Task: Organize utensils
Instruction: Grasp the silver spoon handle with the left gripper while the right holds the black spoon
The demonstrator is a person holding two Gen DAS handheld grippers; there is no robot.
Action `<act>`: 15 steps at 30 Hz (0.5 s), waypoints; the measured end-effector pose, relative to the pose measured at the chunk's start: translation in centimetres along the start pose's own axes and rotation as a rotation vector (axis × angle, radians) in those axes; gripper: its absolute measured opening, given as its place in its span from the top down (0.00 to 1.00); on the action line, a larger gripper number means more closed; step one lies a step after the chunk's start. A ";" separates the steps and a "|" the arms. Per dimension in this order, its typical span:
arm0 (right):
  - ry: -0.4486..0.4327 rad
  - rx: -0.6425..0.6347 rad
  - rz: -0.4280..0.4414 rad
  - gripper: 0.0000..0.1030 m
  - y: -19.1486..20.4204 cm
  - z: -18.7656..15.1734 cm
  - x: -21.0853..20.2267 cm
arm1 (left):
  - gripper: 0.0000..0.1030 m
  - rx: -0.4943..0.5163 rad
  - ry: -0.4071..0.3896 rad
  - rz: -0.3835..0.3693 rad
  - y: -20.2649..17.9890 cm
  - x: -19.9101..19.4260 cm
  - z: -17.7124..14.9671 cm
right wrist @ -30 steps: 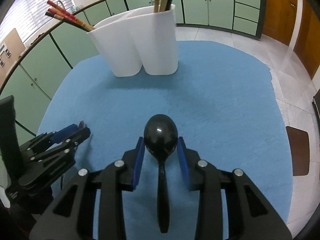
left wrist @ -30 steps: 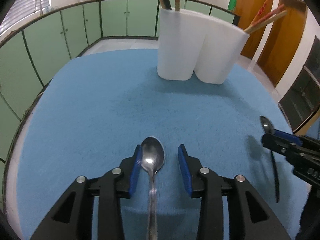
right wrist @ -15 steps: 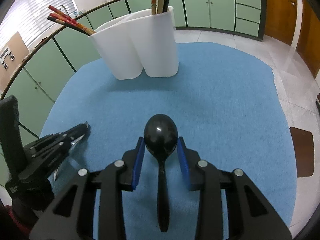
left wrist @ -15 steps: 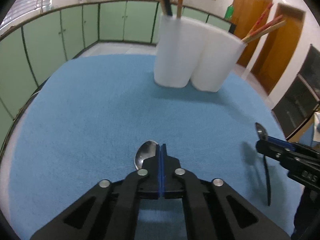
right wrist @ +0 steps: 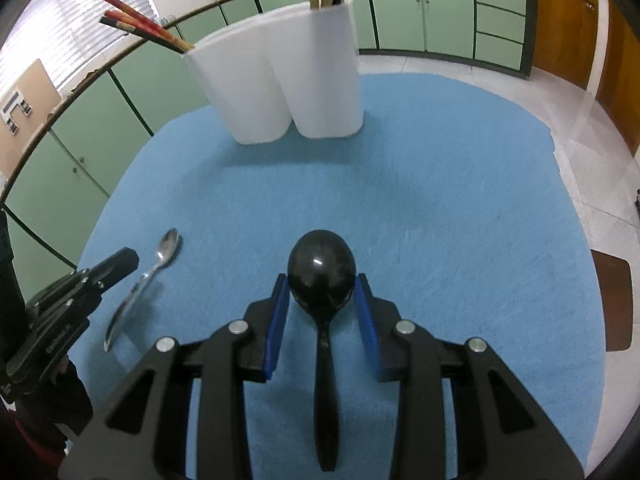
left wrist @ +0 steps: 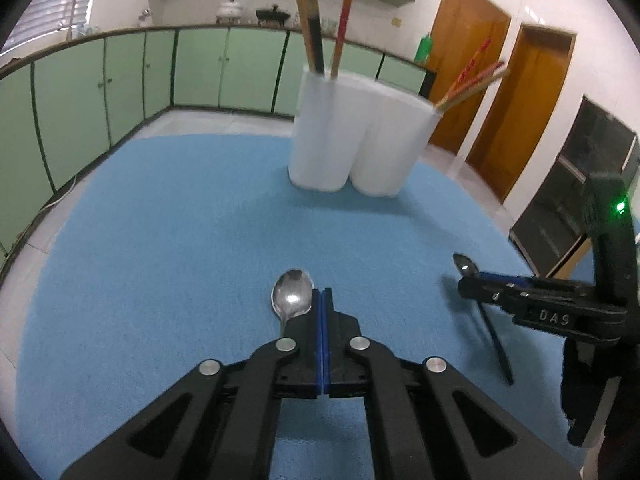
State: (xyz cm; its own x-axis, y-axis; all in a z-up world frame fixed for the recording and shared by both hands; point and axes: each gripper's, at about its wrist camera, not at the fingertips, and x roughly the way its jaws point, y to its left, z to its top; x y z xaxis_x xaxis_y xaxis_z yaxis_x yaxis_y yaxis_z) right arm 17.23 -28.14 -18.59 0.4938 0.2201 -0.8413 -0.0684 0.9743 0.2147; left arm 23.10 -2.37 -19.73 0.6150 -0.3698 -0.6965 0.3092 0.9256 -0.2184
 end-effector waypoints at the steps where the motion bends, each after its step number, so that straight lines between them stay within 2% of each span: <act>1: 0.001 0.002 0.000 0.69 -0.1 -0.1 0.0 | 1.00 0.000 0.017 0.013 0.0 0.3 0.1; 3: 0.001 0.003 0.001 0.69 -0.1 -0.1 0.1 | 0.99 0.011 0.053 0.052 -0.1 0.9 0.3; 4: 0.003 0.004 -0.001 0.69 -0.2 -0.2 0.1 | 0.95 0.016 0.058 0.068 -0.2 1.0 0.4; 6: 0.008 0.005 -0.004 0.69 -0.3 -0.2 0.3 | 0.71 0.025 0.057 0.096 -0.7 1.0 0.9; 9: 0.015 0.013 -0.005 0.69 -0.5 -0.3 0.6 | 0.61 0.037 0.058 0.127 -1.3 1.4 1.5; 15: 0.015 0.012 -0.008 0.69 -0.8 -0.1 0.6 | 0.60 0.046 0.128 0.186 -1.0 4.3 1.9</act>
State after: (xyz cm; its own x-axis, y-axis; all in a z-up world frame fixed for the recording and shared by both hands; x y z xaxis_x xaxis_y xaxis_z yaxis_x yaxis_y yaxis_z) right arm 17.48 -28.79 -19.33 0.4811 0.2130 -0.8504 -0.0537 0.9754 0.2140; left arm 26.77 -5.02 -21.19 0.5685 -0.1770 -0.8034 0.2334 0.9712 -0.0488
